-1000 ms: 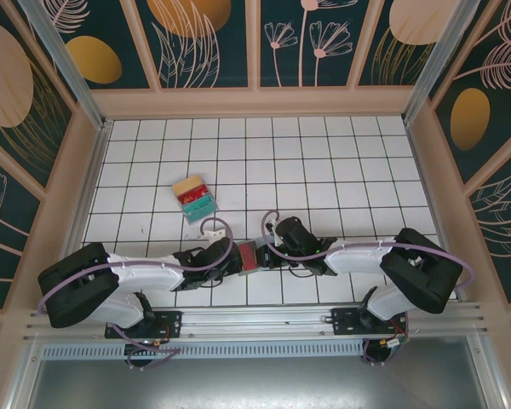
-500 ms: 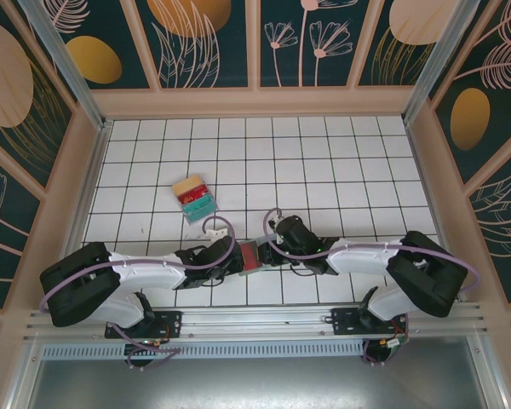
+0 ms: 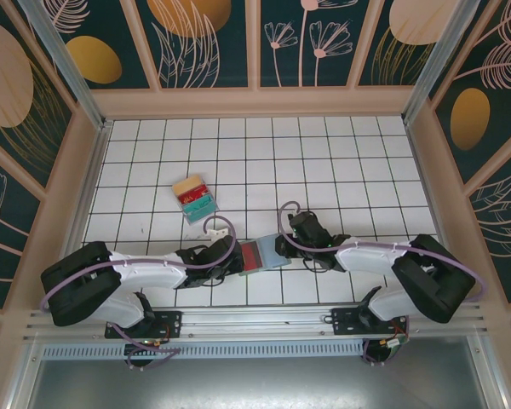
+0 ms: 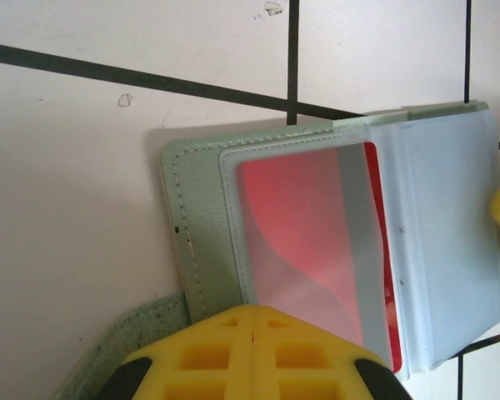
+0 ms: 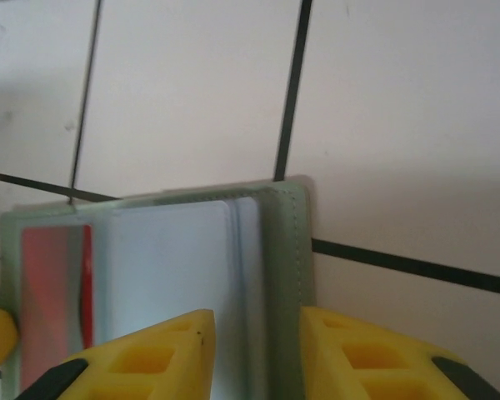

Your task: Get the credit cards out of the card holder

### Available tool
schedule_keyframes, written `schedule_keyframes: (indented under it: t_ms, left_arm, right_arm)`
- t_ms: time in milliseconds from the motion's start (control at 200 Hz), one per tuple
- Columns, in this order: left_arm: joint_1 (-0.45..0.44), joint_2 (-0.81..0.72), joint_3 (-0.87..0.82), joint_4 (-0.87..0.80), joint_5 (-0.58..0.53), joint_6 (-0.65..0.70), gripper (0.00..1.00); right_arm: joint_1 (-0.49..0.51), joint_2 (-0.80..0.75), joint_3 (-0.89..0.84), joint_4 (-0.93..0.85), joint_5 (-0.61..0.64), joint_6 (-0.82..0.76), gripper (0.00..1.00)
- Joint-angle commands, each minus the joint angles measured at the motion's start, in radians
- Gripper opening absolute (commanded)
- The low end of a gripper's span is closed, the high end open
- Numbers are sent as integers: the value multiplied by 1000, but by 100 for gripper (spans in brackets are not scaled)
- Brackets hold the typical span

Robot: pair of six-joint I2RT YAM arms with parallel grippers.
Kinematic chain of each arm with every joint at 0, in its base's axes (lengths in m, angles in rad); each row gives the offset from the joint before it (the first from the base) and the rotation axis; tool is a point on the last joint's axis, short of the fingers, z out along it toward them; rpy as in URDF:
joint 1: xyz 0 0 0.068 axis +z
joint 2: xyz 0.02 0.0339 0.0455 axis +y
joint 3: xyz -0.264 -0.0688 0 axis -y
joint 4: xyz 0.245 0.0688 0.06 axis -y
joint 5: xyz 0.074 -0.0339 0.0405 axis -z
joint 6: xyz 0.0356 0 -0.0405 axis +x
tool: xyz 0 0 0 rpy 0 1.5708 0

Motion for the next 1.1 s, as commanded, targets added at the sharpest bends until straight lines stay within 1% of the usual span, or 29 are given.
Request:
schedule_keyframes:
  t_ms: [0,150,791,936,1096]
  left_arm:
    - [-5,24,20,-6,19,16,4]
    - [-5,46,34,3,29,20,4]
    - [-5,67,69,7,40,31,5]
    - [-5,64,61,5,36,27,4]
    - [-5,58,45,8,36,23,4]
  right_arm:
    - [10,22,-13,30,-45,-12,32]
    - [25,36,-7,36,-50,-12,32]
    - [28,27,-9,40,-53,-7,32]
    - [28,2,-4,11,-16,-9,33]
    - [28,-93,8,-47,64,-7,33]
